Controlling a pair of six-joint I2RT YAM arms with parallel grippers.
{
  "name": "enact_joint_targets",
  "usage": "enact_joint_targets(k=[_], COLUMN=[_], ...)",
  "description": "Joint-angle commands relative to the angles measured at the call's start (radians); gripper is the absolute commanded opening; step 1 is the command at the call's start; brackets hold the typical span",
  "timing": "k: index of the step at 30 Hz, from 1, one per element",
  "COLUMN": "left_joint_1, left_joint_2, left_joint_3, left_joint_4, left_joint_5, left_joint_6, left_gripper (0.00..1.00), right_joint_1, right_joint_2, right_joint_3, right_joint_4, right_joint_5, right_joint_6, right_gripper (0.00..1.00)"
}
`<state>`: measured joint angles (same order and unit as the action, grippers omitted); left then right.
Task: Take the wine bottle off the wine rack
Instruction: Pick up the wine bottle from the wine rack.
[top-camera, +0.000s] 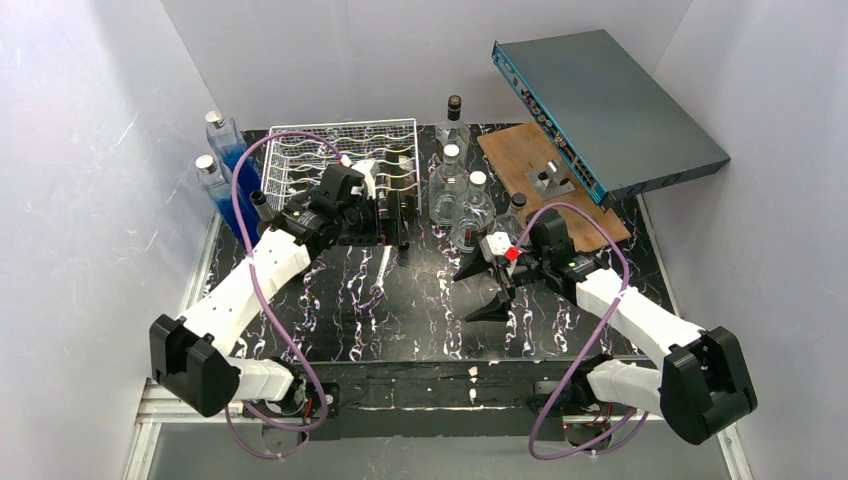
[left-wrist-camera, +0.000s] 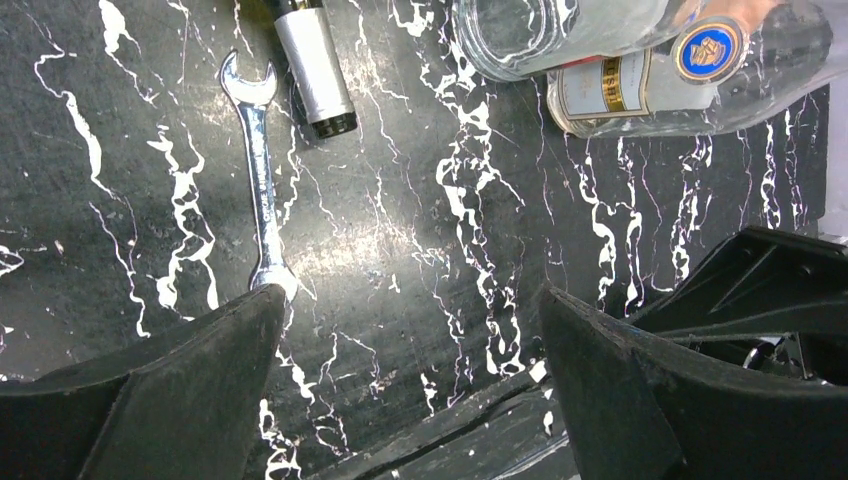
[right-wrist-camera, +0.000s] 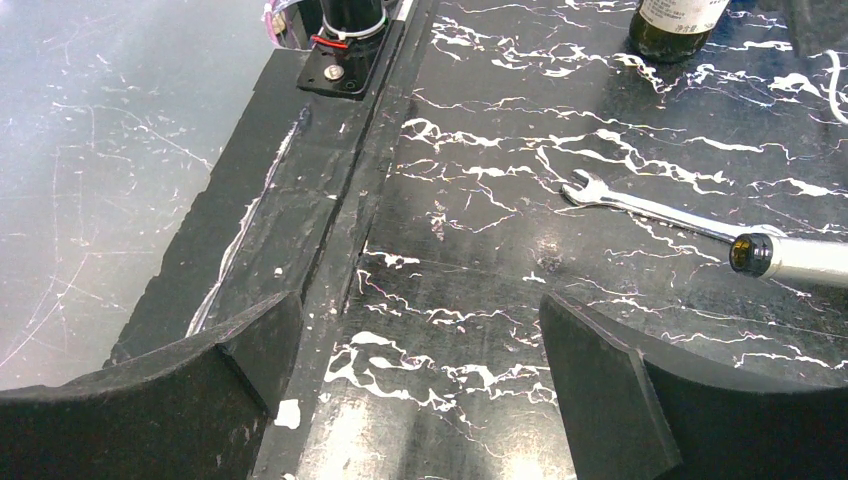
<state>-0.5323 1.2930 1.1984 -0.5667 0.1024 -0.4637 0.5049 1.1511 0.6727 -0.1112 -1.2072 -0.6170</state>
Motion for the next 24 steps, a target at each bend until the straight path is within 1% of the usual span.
enact_joint_targets(k=[1, 9, 19, 24], left_joint_1=[-0.003, -0.003, -0.002, -0.002], left_joint_2=[0.024, 0.119, 0.316, 0.405], left_joint_3=[0.048, 0.046, 0.133, 0.160], left_joint_4=[0.040, 0.096, 0.092, 0.100], left_joint_5=[-0.028, -0.045, -0.028, -0.116], left_joint_6=[0.020, 0.012, 0.009, 0.014], left_gripper=[0.98, 0.98, 0.98, 0.98], right_joint_1=[-0.005, -0.005, -0.005, -0.005], right_joint_2=[-0.024, -0.024, -0.027, -0.028], right_joint_3=[0.016, 0.016, 0.019, 0.021], right_joint_4=[-0.014, -0.019, -0.031, -0.039], right_joint_5=[-0.014, -0.014, -0.012, -0.009], right_joint_6=[-0.027, -0.032, -0.045, -0.052], right_gripper=[0.98, 0.98, 0.98, 0.98])
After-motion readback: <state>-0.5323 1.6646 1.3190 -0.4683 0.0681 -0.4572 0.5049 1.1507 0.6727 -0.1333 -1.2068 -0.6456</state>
